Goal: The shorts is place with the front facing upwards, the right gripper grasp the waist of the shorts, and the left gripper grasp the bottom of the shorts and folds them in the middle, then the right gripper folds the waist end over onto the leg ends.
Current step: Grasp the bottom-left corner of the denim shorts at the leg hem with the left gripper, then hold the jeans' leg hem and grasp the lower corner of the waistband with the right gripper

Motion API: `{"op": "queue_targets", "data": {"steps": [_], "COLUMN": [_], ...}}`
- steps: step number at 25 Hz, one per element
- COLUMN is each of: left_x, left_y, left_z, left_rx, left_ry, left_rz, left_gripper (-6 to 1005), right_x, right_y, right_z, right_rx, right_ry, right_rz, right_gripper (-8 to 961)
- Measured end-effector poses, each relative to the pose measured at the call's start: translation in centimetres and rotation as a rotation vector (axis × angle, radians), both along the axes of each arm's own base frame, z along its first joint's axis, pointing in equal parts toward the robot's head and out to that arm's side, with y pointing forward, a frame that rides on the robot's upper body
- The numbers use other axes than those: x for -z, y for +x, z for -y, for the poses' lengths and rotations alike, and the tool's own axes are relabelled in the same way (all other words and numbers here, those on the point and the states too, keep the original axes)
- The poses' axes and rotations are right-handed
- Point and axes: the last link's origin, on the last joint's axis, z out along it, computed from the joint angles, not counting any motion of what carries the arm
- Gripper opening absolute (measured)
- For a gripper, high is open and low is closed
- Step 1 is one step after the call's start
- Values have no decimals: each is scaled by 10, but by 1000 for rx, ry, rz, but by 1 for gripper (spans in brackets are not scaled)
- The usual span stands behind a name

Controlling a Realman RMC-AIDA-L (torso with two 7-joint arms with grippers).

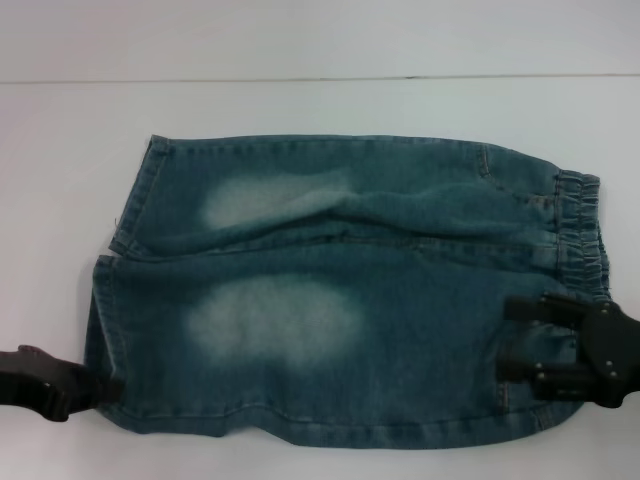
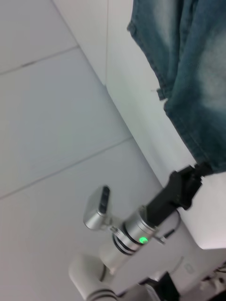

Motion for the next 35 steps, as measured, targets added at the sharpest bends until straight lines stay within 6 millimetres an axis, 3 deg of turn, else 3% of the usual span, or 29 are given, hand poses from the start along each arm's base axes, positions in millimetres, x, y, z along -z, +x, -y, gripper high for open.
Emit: {"op": "queue_targets", "data": {"steps": [4, 9, 12, 20, 27, 35], "left_x": [0, 1, 1, 7, 8, 8], "left_y": [3, 6, 6, 9, 9, 9], "left_z": [-2, -3, -3, -6, -6, -7], "left_rx": [11, 18, 19, 28, 28, 28], "left_ry": [-5, -10, -12, -32, -37, -37], "left_rz": [3, 2, 4, 2, 0, -3], "left_gripper": [52, 41, 35, 28, 28, 29], "right_x": [-18, -59, -72, -64, -65, -62], "right_y": [12, 38, 56, 83, 84, 82], "right_z": [3, 25, 39, 46, 31, 17], "right_rx": [131, 278, 363, 568, 719, 774], "right_ry": [-10, 110, 177, 156, 15, -68], "right_rz": [-35, -123, -121, -60, -85, -47], "right_gripper": [878, 876, 875, 872, 869, 866]}}
